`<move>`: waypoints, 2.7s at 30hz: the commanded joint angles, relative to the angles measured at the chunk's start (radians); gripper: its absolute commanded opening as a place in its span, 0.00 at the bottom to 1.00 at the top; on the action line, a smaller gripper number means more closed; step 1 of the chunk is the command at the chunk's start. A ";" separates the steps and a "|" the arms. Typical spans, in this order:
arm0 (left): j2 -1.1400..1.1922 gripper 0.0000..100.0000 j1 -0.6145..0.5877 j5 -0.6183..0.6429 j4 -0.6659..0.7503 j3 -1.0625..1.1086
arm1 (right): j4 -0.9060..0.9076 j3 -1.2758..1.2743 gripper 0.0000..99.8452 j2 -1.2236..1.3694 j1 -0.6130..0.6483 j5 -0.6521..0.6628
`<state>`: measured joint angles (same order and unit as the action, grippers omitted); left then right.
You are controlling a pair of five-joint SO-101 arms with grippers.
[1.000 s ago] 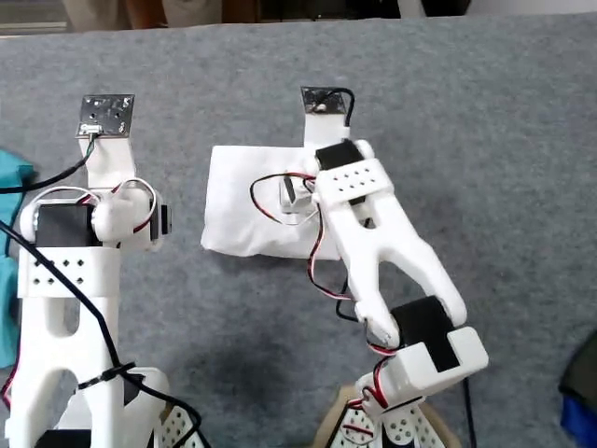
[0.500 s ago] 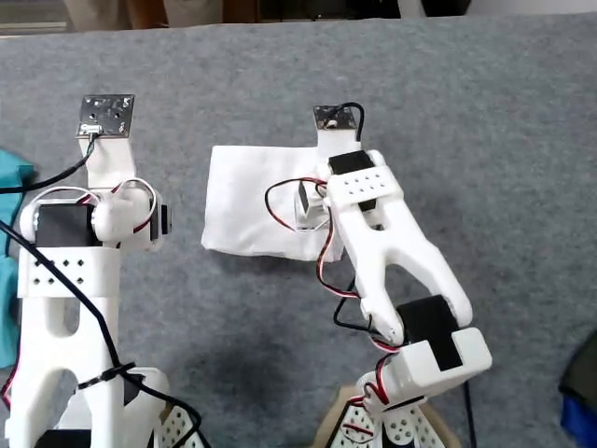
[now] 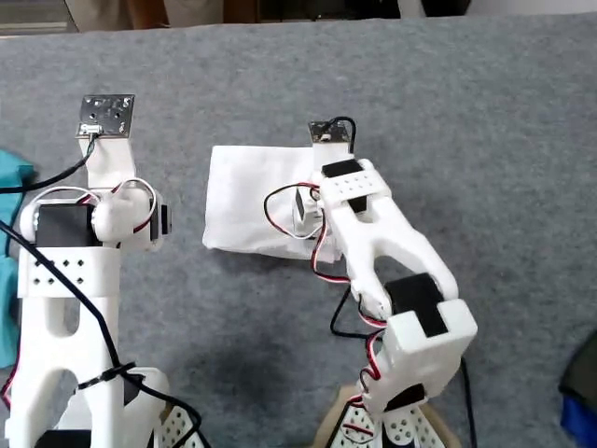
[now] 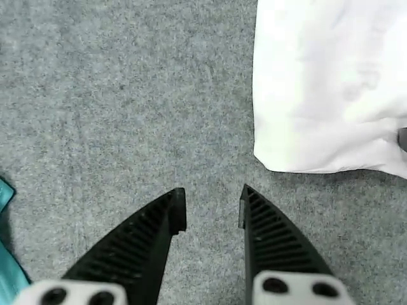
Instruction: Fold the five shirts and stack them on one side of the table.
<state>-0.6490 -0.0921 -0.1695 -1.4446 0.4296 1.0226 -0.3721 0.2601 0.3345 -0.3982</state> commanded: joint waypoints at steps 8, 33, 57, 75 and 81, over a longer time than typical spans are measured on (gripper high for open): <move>-0.028 0.15 0.002 0.000 0.014 0.002 | -0.028 -0.004 0.12 0.062 -0.067 0.003; -0.028 0.15 0.002 -0.005 0.008 0.002 | 0.284 0.550 0.00 0.070 -0.203 0.196; -0.033 0.15 0.000 -0.002 0.009 0.002 | 0.307 1.052 0.04 0.489 -0.294 0.597; -0.030 0.15 0.005 -0.003 0.008 0.003 | 0.456 1.046 0.29 0.282 -0.320 0.020; -0.031 0.15 0.003 -0.005 0.006 0.058 | 0.466 1.032 0.29 0.277 -0.315 -0.285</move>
<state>-0.6567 -0.0921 -0.1695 -1.4446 0.4741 1.4922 0.6222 0.6176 0.0276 -0.5608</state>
